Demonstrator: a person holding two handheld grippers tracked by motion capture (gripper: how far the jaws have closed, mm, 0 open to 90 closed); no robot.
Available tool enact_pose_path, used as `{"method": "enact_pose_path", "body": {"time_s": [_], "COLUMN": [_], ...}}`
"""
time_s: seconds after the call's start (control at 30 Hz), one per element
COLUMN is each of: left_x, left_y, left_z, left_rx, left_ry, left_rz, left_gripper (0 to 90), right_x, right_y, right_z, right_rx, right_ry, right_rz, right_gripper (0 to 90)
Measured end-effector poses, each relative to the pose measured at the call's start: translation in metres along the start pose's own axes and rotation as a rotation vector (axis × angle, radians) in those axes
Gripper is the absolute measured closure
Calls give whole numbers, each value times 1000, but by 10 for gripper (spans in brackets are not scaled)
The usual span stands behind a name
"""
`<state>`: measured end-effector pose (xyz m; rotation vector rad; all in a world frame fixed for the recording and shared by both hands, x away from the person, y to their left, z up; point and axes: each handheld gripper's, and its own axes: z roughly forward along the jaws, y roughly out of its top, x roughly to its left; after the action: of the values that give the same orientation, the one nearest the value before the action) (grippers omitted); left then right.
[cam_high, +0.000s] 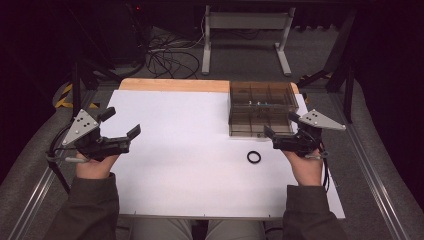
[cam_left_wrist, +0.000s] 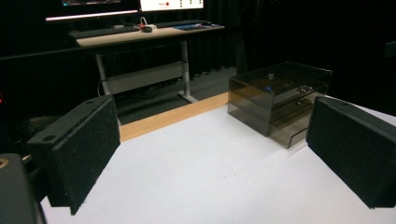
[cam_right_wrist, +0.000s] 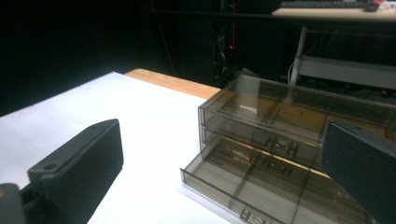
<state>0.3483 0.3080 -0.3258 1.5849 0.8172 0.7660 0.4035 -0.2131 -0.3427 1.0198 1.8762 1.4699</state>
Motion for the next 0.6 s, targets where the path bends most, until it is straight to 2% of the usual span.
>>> {"method": "enact_pose_path", "body": {"time_s": [0.17,0.33,0.6], "left_x": [1,1,0], "left_y": [1,1,1], "left_z": [-2,-3,-2], "left_rx": [-7,-6,-4], "left_ry": [7,8,4], "left_rz": [-2,-1,1], "left_gripper": [38,39,39], "right_x": [-1,-4,-8], "right_y": [-2,-9,-17], "right_z": [3,9,14], "right_rx": [34,94,143], "right_ry": [-27,-72,-72], "right_rz": [-5,4,17], "right_gripper": [56,181,304]}}
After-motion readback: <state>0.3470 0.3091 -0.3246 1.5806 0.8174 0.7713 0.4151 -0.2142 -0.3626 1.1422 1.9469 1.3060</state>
